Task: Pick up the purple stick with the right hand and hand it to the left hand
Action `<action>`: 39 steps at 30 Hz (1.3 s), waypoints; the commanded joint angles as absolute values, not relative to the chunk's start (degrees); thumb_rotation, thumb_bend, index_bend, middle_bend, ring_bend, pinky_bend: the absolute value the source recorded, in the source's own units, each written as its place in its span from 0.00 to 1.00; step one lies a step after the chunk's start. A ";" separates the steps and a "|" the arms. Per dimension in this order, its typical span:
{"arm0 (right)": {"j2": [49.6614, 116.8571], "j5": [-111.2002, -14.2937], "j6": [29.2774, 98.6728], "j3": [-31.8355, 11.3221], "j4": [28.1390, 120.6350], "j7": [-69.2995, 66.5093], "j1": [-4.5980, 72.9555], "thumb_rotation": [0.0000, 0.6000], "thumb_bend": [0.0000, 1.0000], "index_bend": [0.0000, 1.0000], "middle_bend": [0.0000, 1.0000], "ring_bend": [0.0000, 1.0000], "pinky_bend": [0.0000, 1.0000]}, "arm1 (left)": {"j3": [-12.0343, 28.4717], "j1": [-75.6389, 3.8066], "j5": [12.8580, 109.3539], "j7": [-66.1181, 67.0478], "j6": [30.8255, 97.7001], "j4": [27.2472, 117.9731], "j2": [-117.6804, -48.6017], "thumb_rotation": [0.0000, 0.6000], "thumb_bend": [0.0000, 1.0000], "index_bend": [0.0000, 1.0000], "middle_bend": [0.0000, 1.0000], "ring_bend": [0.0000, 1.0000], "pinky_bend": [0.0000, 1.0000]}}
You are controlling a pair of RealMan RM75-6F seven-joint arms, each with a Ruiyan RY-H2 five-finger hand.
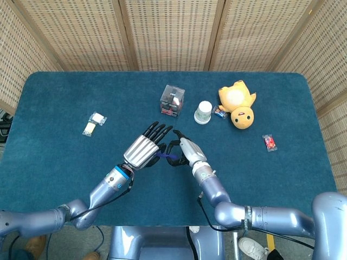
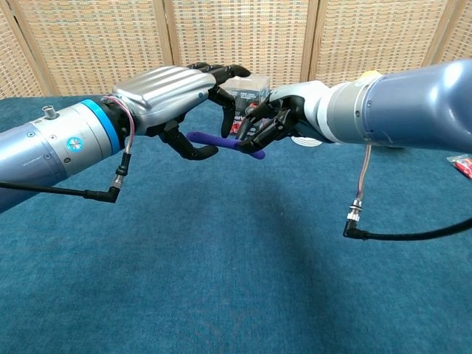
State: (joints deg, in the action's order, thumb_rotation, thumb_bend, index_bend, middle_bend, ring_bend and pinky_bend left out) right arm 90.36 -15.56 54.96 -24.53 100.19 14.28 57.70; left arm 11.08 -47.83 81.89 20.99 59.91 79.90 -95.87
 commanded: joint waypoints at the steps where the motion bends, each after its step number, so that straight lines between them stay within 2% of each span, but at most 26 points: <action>1: 90.26 -15.59 54.82 -24.42 100.13 14.16 57.67 1.00 0.56 0.62 0.07 0.00 0.00 | 11.11 -47.93 81.68 21.00 59.81 79.86 -95.97 1.00 0.37 0.53 0.00 0.00 0.00; 12: 89.89 -15.92 54.12 -23.81 99.60 13.23 57.46 1.00 0.56 0.62 0.07 0.00 0.00 | 11.04 -48.32 81.19 20.94 59.79 79.33 -96.45 1.00 0.39 0.58 0.00 0.00 0.00; 23: 89.53 -16.30 53.68 -23.17 99.41 12.54 57.22 1.00 0.57 0.62 0.08 0.00 0.00 | 11.23 -48.52 80.78 21.01 60.28 78.92 -97.01 1.00 0.40 0.69 0.00 0.00 0.00; 39: 89.19 -16.86 53.25 -22.06 99.00 11.54 56.74 1.00 0.57 0.66 0.11 0.00 0.00 | 12.53 -48.72 79.17 20.12 60.74 80.50 -95.95 1.00 0.40 0.73 0.00 0.00 0.00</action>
State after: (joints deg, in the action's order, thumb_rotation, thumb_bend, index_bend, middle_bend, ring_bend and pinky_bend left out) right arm 89.18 -16.85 53.27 -22.07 99.02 11.56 56.75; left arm 12.44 -48.71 79.22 20.18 60.67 80.39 -96.05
